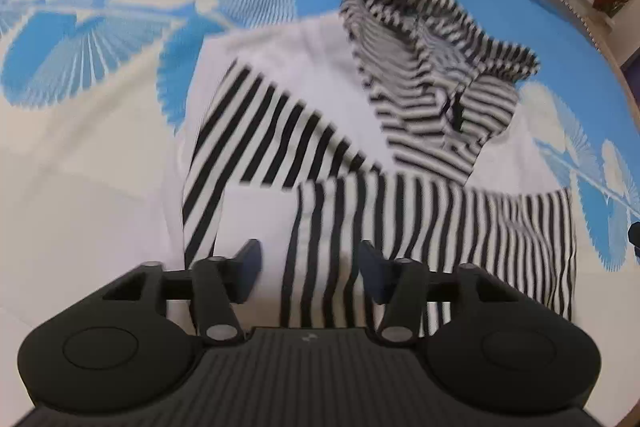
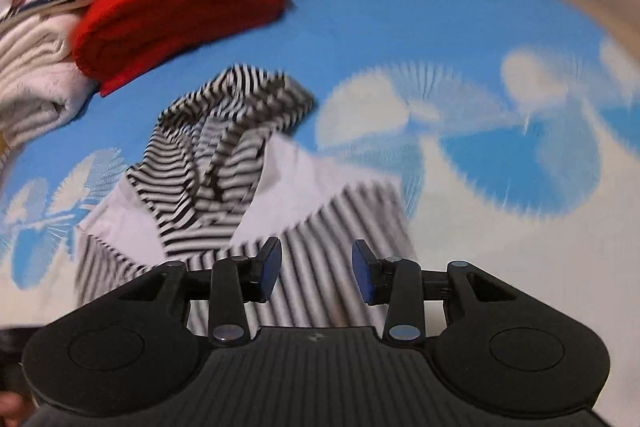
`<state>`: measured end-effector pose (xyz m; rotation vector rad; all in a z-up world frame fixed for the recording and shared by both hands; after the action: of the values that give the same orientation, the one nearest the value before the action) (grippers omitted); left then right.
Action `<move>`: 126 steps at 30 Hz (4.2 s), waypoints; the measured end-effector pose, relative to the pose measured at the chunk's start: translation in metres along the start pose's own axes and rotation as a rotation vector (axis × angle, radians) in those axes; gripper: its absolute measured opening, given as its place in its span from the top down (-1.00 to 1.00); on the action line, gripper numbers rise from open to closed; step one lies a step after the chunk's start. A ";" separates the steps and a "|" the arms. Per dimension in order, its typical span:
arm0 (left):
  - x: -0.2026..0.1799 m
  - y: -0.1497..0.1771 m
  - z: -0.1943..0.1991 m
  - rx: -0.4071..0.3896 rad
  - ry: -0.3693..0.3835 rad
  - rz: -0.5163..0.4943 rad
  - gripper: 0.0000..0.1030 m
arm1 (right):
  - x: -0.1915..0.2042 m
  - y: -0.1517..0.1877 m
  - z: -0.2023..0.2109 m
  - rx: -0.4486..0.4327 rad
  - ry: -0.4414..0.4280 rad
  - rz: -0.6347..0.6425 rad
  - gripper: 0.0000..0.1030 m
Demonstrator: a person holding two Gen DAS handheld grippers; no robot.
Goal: Fold small clothes
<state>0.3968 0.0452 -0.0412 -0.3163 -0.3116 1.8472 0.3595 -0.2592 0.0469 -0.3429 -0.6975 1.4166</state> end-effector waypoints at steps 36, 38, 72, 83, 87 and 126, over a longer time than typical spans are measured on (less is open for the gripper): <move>-0.035 -0.041 0.074 -0.627 -0.171 -0.204 -0.34 | -0.059 -0.010 0.010 0.001 0.097 0.019 0.14; -0.031 -0.044 0.078 -0.621 -0.151 -0.203 -0.23 | -0.058 -0.010 0.011 0.003 0.092 0.017 0.14; -0.117 -0.327 -0.216 -0.166 -0.105 -0.195 -0.41 | -0.111 -0.013 -0.020 0.081 0.158 -0.009 0.14; -0.130 -0.309 -0.141 -0.296 0.088 -0.337 0.94 | -0.107 -0.028 -0.010 0.041 0.126 -0.042 0.14; -0.123 -0.247 -0.061 -0.442 0.200 -0.506 0.96 | -0.102 -0.038 0.003 -0.008 0.123 -0.057 0.14; 0.056 0.002 -0.041 0.110 0.209 0.165 0.99 | -0.017 0.030 -0.078 0.330 -0.168 -0.306 0.57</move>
<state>0.3941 0.1001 -0.0830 -0.4655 -0.0403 1.9651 0.3846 -0.2568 -0.0343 0.1390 -0.6084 1.2477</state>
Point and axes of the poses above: each gripper's, at about its wrist camera, not at the fingertips, and z roughly against the way its jaws point, x to its left, y to its underside, the point moved 4 cm from there along -z, roughly the way its jaws point, and after that the axes turned 6 degrees about -y, right-handed, at the moved point
